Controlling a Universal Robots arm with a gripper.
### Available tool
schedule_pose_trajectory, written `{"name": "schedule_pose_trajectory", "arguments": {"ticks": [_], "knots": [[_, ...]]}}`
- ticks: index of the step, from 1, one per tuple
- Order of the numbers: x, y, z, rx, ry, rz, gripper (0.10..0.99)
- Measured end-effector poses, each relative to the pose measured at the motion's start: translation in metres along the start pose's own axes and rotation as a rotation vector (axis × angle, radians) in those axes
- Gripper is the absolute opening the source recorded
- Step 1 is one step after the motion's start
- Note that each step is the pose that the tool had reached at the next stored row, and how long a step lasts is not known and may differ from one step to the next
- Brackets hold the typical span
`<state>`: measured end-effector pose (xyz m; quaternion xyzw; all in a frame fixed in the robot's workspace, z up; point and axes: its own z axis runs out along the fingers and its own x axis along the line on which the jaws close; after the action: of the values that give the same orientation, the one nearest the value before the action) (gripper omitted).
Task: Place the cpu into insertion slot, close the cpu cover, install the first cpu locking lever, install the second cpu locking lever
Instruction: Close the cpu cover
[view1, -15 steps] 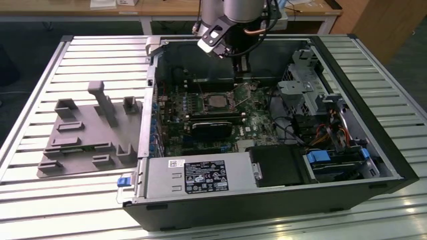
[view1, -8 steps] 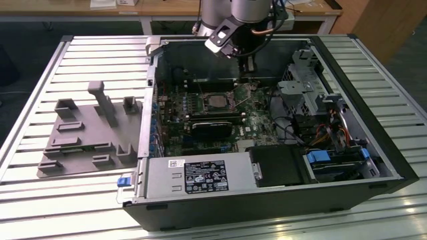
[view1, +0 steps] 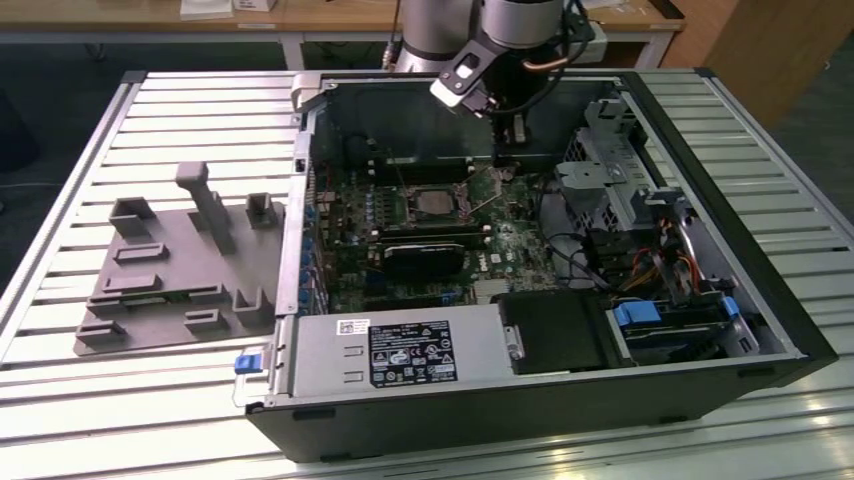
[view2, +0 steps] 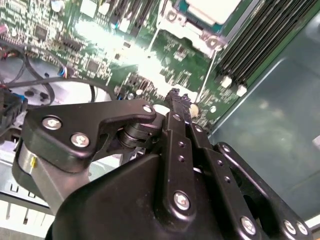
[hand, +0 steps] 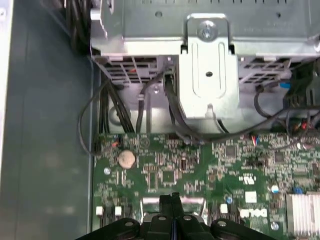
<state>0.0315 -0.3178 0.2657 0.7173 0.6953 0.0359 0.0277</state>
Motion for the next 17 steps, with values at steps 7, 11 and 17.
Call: {"name": "schedule_pose_trajectory", "arguments": {"ticks": [7, 11, 17], "knots": [[0.0011, 0.0129, 0.0051, 0.000, -0.0002, 0.001, 0.106], [0.0013, 0.0150, 0.0085, 0.000, -0.0013, 0.002, 0.106], [0.0015, 0.0161, 0.0140, 0.000, -0.0045, 0.003, 0.106]]}}
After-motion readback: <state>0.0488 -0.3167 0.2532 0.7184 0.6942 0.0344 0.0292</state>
